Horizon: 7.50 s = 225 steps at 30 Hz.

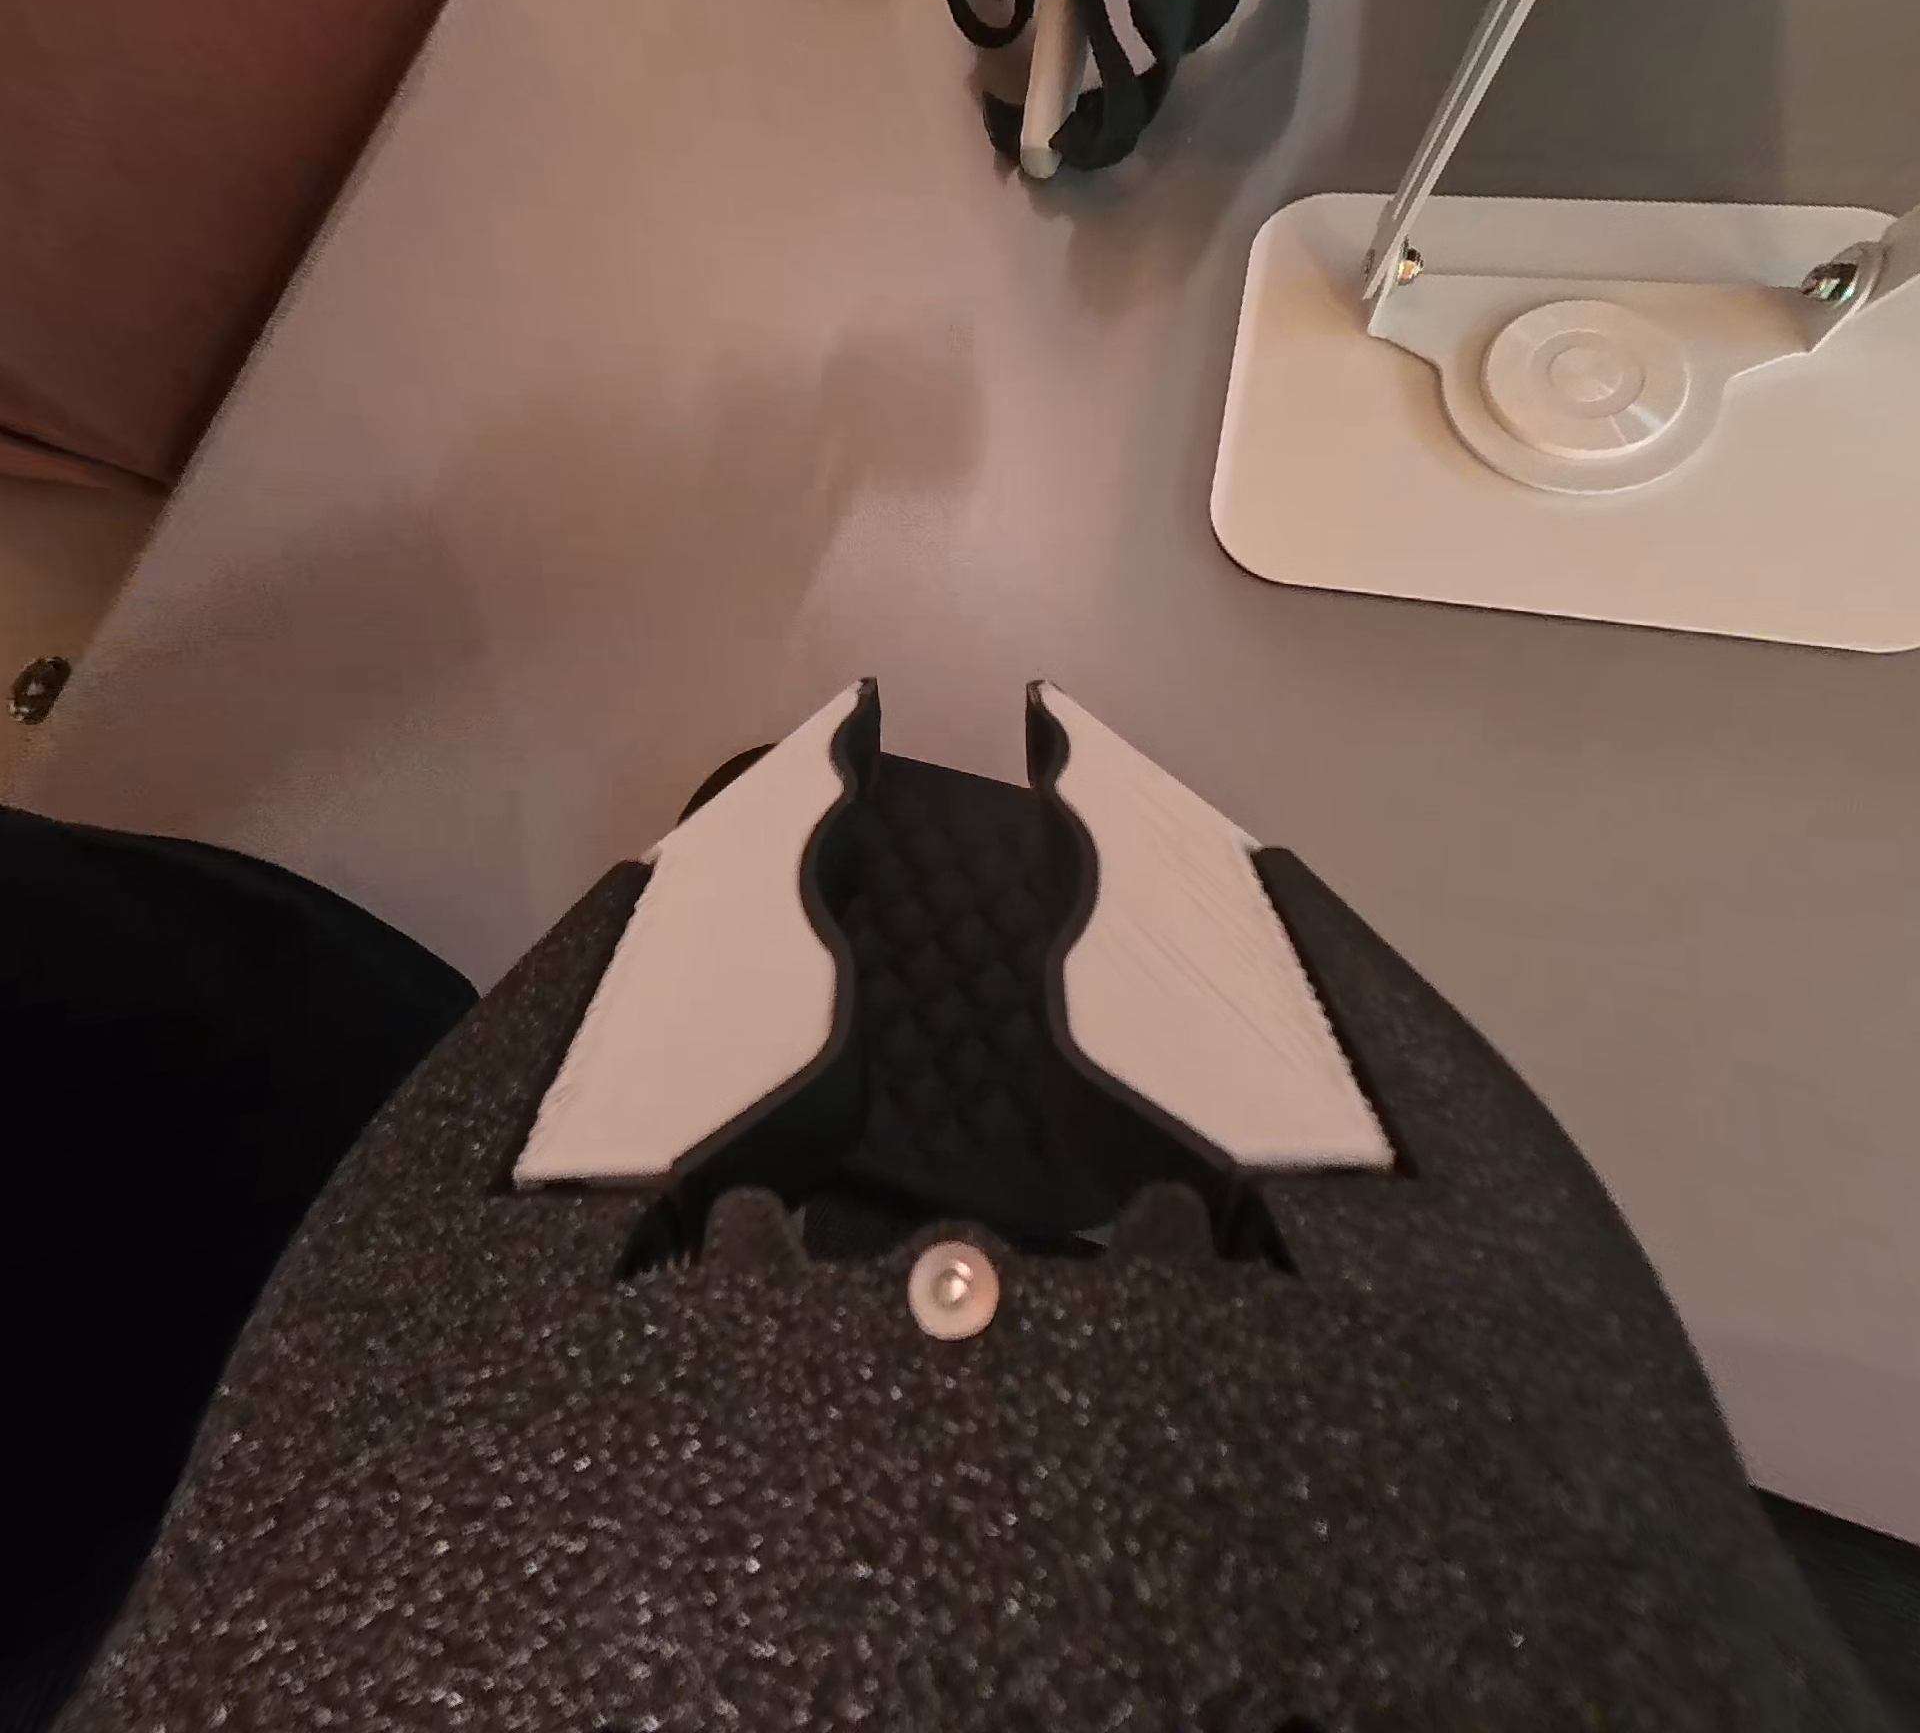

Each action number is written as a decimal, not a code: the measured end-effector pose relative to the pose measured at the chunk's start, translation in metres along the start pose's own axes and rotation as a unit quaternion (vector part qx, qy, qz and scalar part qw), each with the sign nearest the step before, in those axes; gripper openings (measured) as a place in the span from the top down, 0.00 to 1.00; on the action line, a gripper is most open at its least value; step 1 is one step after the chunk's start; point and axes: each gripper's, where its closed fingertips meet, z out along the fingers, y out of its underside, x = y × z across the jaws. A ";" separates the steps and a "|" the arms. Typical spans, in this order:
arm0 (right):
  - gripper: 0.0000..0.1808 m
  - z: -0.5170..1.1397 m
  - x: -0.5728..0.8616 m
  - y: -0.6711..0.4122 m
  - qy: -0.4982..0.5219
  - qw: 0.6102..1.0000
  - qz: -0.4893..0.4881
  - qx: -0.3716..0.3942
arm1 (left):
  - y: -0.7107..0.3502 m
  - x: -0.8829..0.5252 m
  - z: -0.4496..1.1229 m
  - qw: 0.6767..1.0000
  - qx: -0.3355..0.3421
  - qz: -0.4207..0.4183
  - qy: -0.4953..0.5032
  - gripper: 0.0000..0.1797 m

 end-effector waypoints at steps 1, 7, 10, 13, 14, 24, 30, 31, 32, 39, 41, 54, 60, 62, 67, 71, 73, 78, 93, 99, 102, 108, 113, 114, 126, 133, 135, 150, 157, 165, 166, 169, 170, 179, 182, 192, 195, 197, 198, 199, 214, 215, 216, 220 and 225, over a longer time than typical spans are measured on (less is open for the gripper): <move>0.85 0.000 0.001 0.001 0.003 1.000 0.002 -0.003 | 0.005 -0.033 -0.011 1.000 -0.010 0.013 -0.023 0.68; 0.85 0.003 0.009 0.009 0.027 0.999 0.005 -0.031 | 0.027 -0.147 -0.019 0.998 -0.054 0.015 -0.020 0.69; 0.85 0.004 0.012 0.015 0.035 0.998 0.007 -0.047 | 0.039 -0.167 -0.002 0.996 -0.080 0.030 0.012 0.68; 0.85 0.004 0.014 0.020 0.042 0.997 0.013 -0.058 | 0.047 -0.172 0.010 0.992 -0.106 0.049 0.051 0.68; 0.85 0.004 0.015 0.021 0.043 0.997 0.015 -0.060 | 0.046 -0.171 0.013 0.991 -0.107 0.057 0.064 0.68; 0.85 0.005 0.017 0.027 0.049 0.996 0.017 -0.079 | 0.053 -0.175 0.033 0.980 -0.108 0.124 0.116 0.68; 0.85 0.004 0.019 0.027 0.054 0.995 0.020 -0.081 | 0.053 -0.174 0.039 0.978 -0.094 0.130 0.134 0.68; 0.85 0.004 0.019 0.027 0.055 0.995 0.021 -0.083 | 0.053 -0.173 0.039 0.978 -0.090 0.131 0.137 0.68; 0.85 0.005 0.019 0.027 0.055 0.995 0.020 -0.084 | 0.052 -0.172 0.038 0.978 -0.084 0.130 0.140 0.68; 0.85 0.006 0.018 0.028 0.054 0.995 0.016 -0.088 | 0.058 -0.171 0.037 0.978 -0.084 0.124 0.145 0.68; 0.86 0.006 0.018 0.028 0.054 0.995 0.014 -0.087 | 0.060 -0.168 0.039 0.977 -0.085 0.119 0.153 0.67; 0.87 0.005 0.017 0.025 0.053 0.995 0.012 -0.080 | 0.059 -0.175 0.032 0.988 -0.063 0.069 0.123 0.42; 0.87 0.001 0.027 0.019 0.091 0.993 -0.002 -0.076 | 0.062 -0.174 -0.003 0.997 0.005 0.008 0.081 0.41; 0.87 -0.006 0.047 0.014 0.157 0.984 -0.016 -0.083 | 0.066 -0.170 -0.019 0.999 0.008 -0.018 0.047 0.40; 0.84 -0.012 0.067 -0.006 0.220 0.974 -0.020 -0.057 | 0.067 -0.133 -0.070 0.994 0.045 -0.082 -0.055 0.44; 0.82 -0.008 0.068 -0.013 0.215 0.976 -0.020 -0.040 | 0.061 -0.068 -0.097 0.980 0.099 -0.147 -0.085 0.47; 0.81 -0.006 0.066 -0.016 0.203 0.978 -0.024 -0.029 | 0.064 -0.034 -0.098 0.975 0.110 -0.167 -0.091 0.47; 0.79 -0.004 0.060 -0.024 0.180 0.983 -0.032 -0.006 | 0.082 0.038 -0.068 0.970 0.091 -0.214 -0.072 0.48; 0.79 -0.008 0.051 -0.018 0.168 0.985 -0.022 0.002 | 0.126 -0.038 0.037 0.905 0.028 -0.404 -0.129 0.83; 0.79 -0.019 0.054 -0.015 0.198 0.980 -0.026 0.000 | 0.168 -0.152 0.064 0.880 -0.039 -0.440 -0.176 1.00; 0.79 -0.024 0.056 -0.014 0.212 0.977 -0.015 0.001 | 0.173 -0.185 0.077 0.857 -0.029 -0.497 -0.135 1.00; 0.80 -0.034 0.063 -0.006 0.247 0.969 0.015 -0.008 | 0.167 -0.222 0.113 0.865 -0.041 -0.493 -0.082 1.00; 0.80 -0.038 0.065 -0.009 0.255 0.966 0.035 -0.002 | 0.173 -0.250 0.140 0.891 -0.057 -0.444 -0.078 1.00; 0.80 -0.038 0.064 -0.008 0.255 0.966 0.040 -0.002 | 0.173 -0.254 0.145 0.893 -0.061 -0.439 -0.075 1.00; 0.81 -0.024 0.060 -0.016 0.238 0.971 0.029 -0.014 | 0.131 -0.122 0.176 0.958 -0.138 -0.204 0.149 1.00; 0.81 -0.019 0.050 -0.026 0.215 0.977 -0.001 0.000 | 0.125 -0.145 0.130 0.959 -0.101 -0.256 0.068 1.00; 0.81 -0.018 0.047 -0.030 0.206 0.978 -0.007 0.010 | 0.119 -0.139 0.113 0.959 -0.092 -0.263 0.052 1.00; 0.74 0.001 0.008 -0.070 -0.010 0.996 -0.041 0.077 | 0.043 0.182 0.023 0.931 0.095 -0.342 0.089 0.95; 0.70 0.003 -0.032 -0.077 -0.117 0.986 -0.083 0.080 | 0.084 0.323 0.048 0.915 0.034 -0.388 0.101 0.93; 0.64 -0.002 -0.063 -0.091 -0.099 0.984 -0.131 0.070 | 0.084 0.371 0.039 0.914 0.081 -0.370 0.149 0.91; 0.64 -0.002 -0.068 -0.092 -0.090 0.985 -0.132 0.068 | 0.087 0.373 0.037 0.915 0.088 -0.362 0.156 0.91; 0.64 0.004 -0.086 -0.092 -0.067 0.989 -0.115 0.056 | 0.104 0.381 0.024 0.919 0.104 -0.333 0.181 0.90; 0.64 0.006 -0.094 -0.092 -0.063 0.991 -0.108 0.053 | 0.111 0.385 0.019 0.919 0.110 -0.325 0.193 0.89; 0.64 0.044 -0.156 -0.115 -0.049 0.984 -0.173 0.009 | 0.156 0.398 -0.052 0.935 0.163 -0.225 0.220 0.85; 0.64 0.070 -0.165 -0.131 -0.064 0.976 -0.205 -0.016 | 0.170 0.387 -0.069 0.944 0.186 -0.205 0.181 0.85; 0.63 0.232 -0.143 -0.220 -0.114 0.948 -0.287 -0.078 | 0.249 0.379 -0.078 0.935 0.113 -0.326 0.079 0.85; 0.64 0.290 -0.129 -0.248 -0.114 0.939 -0.308 -0.107 | 0.267 0.378 -0.078 0.916 0.074 -0.393 0.034 0.85; 0.67 0.327 -0.106 -0.263 -0.073 0.935 -0.316 -0.144 | 0.274 0.380 -0.076 0.891 0.059 -0.449 0.009 0.85; 0.68 0.343 -0.094 -0.268 -0.048 0.935 -0.312 -0.163 | 0.276 0.383 -0.074 0.877 0.057 -0.478 0.000 0.85; 0.69 0.358 -0.080 -0.271 -0.023 0.935 -0.301 -0.184 | 0.276 0.386 -0.073 0.861 0.060 -0.505 -0.003 0.85; 0.69 0.429 -0.031 -0.254 -0.018 0.932 -0.227 -0.282 | 0.245 0.398 -0.054 0.817 0.017 -0.575 -0.038 0.87; 0.69 0.425 -0.040 -0.255 -0.042 0.932 -0.225 -0.280 | 0.245 0.399 -0.054 0.819 0.013 -0.572 -0.038 0.87; 0.69 0.420 -0.047 -0.260 -0.059 0.932 -0.231 -0.274 | 0.245 0.400 -0.054 0.821 0.010 -0.570 -0.038 0.87; 0.70 0.405 -0.081 -0.299 -0.119 0.903 -0.353 -0.213 | 0.250 0.407 -0.054 0.817 0.004 -0.575 -0.032 0.88; 0.70 0.418 -0.100 -0.330 -0.131 0.805 -0.538 -0.213 | 0.259 0.413 -0.056 0.801 0.007 -0.598 -0.041 0.87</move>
